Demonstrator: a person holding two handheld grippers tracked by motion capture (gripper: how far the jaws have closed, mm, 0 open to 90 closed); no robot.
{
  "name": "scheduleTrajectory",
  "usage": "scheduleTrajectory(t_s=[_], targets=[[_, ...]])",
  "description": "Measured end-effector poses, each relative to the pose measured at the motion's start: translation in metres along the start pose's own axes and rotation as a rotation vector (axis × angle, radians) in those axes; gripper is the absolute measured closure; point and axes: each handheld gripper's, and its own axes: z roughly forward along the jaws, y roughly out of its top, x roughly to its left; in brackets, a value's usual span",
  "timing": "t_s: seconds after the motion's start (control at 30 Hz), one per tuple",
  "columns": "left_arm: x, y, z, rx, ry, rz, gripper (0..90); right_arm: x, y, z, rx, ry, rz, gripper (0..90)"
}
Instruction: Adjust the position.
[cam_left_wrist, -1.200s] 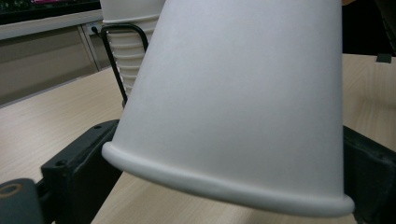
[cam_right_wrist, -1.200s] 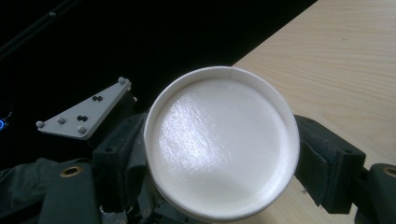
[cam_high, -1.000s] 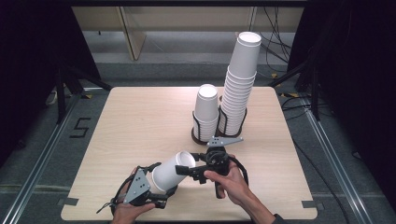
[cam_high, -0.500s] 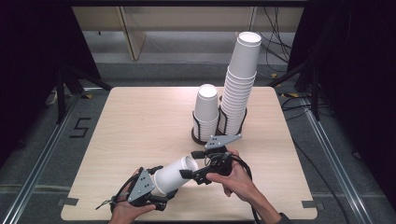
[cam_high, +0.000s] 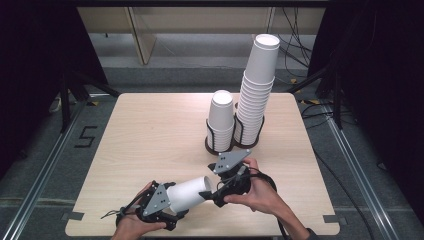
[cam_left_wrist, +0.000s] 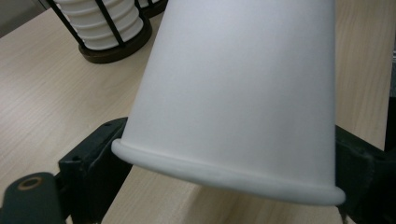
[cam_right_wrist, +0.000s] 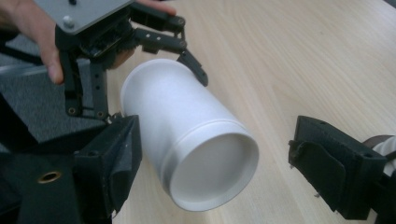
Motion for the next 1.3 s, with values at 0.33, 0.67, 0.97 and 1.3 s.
scheduleTrajectory(t_s=[0.33, 0.67, 0.97, 1.3], targets=[[-0.005, 0.003, 0.0, 0.062, -0.008, 0.102, 10.7, 0.014, -0.001, 0.02, 0.145, 0.016, -0.151, 18.3], [-0.01, 0.006, 0.0, 0.089, -0.034, 0.177, 10.4, 0.027, -0.005, 0.044, 0.318, 0.059, -0.272, 17.2], [-0.007, -0.001, 0.0, -0.026, -0.08, 0.156, 6.2, 0.019, -0.011, 0.043, 0.329, 0.109, -0.301, 23.5], [-0.003, -0.002, -0.007, -0.175, -0.111, 0.171, 8.4, 0.004, -0.019, 0.038, 0.227, 0.219, -0.3, 24.2]])
